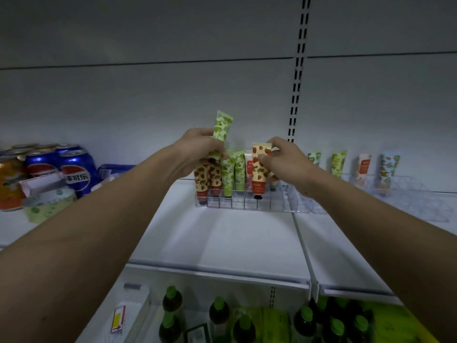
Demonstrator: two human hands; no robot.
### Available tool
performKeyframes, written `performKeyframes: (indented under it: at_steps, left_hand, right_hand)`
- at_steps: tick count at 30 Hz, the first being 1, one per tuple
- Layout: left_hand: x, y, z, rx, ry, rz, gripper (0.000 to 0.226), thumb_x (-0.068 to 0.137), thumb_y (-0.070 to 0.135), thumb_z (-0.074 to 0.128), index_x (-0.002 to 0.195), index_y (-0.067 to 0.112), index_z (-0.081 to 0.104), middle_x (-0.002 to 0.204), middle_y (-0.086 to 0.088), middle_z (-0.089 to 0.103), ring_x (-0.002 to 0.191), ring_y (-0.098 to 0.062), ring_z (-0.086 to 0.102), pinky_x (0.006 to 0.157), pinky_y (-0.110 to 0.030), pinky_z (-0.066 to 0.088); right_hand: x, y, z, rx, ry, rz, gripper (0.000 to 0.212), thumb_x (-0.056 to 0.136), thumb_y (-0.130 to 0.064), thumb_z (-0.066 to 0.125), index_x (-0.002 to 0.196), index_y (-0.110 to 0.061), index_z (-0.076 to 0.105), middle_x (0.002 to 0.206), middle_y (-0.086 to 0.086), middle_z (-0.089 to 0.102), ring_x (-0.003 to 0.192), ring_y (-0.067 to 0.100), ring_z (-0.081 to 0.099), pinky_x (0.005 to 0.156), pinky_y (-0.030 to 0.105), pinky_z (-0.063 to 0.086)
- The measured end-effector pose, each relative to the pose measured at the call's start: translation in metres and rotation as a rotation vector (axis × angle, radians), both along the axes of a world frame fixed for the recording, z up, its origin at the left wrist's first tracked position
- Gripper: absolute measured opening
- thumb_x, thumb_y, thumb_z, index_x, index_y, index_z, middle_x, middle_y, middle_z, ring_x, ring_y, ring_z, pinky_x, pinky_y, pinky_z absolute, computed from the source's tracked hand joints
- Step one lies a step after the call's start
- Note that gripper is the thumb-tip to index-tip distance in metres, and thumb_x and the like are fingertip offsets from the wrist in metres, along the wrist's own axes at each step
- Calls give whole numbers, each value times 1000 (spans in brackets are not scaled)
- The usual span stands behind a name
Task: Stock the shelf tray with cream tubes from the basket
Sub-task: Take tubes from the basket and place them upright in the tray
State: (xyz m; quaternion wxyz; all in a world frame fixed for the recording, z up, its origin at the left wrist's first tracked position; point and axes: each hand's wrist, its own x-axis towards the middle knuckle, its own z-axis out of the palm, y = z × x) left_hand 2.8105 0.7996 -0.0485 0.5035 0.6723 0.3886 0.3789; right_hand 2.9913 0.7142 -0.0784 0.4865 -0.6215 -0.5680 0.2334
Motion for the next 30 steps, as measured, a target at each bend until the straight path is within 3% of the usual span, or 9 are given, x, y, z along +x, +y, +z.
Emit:
performKeyframes:
  at_steps: [4,7,9,11,16,19,24,26,30]
  left_hand:
    - [4,-12,-2,26,17,45,23,89,20,67,111,15,60,108,-8,68,96,-23,69,85,-37,54]
    - [7,-19,6,131,93,68,34,80,19,77,108,15,58,105,-5,67,94,-18,65,76,-30,55]
    - [13,-22,13,224,153,80,54,73,6,81,116,17,50,105,-7,63,94,-22,64,76,-35,58]
    - [20,-25,18,302,229,59,60,72,-1,79,118,19,47,107,-11,60,94,-27,65,78,-41,60]
    - [39,-16,14,458,375,43,23,88,8,66,110,10,59,110,-11,63,90,-23,66,81,-38,59]
    - [44,-8,5,572,529,93,27,90,18,65,115,8,65,112,-6,65,92,-17,62,84,-31,54]
    - [48,0,1,728,646,159,25,86,23,69,109,12,70,96,2,63,84,-13,55,61,-15,37]
    - [49,1,3,746,679,160,24,85,22,70,107,12,71,91,4,61,83,-13,56,56,-15,35]
    - [49,0,8,755,713,161,25,85,22,71,107,10,71,93,0,64,83,-14,58,62,-18,41]
  right_hand:
    - [-10,-6,9,-10,-12,6,10,98,-11,50,92,-19,51,91,9,62,77,20,59,67,34,54]
    - [-13,-11,14,-23,-69,2,9,98,-8,49,98,-17,50,97,12,62,83,24,63,72,41,58]
    - [-12,-14,16,-31,-119,2,14,97,-3,49,105,-15,50,98,15,63,80,26,64,71,44,59]
    - [-10,-16,19,-42,-172,-1,17,96,1,49,105,-13,52,95,15,64,75,26,66,64,40,61]
    - [-4,-11,21,-40,-265,-20,18,94,2,51,103,-12,54,100,16,63,82,31,69,68,49,61]
    - [2,-5,20,-49,-282,-22,19,94,2,52,102,-14,54,102,15,63,83,30,69,68,46,61]
    - [8,6,15,-78,-276,-13,19,93,2,53,100,-15,55,101,16,64,83,30,70,68,46,62]
    - [10,9,14,-83,-266,-11,20,92,2,53,97,-17,56,102,17,64,84,31,70,70,48,61]
    - [9,11,15,-85,-249,-9,21,92,1,54,92,-20,55,101,18,65,85,32,69,73,48,61]
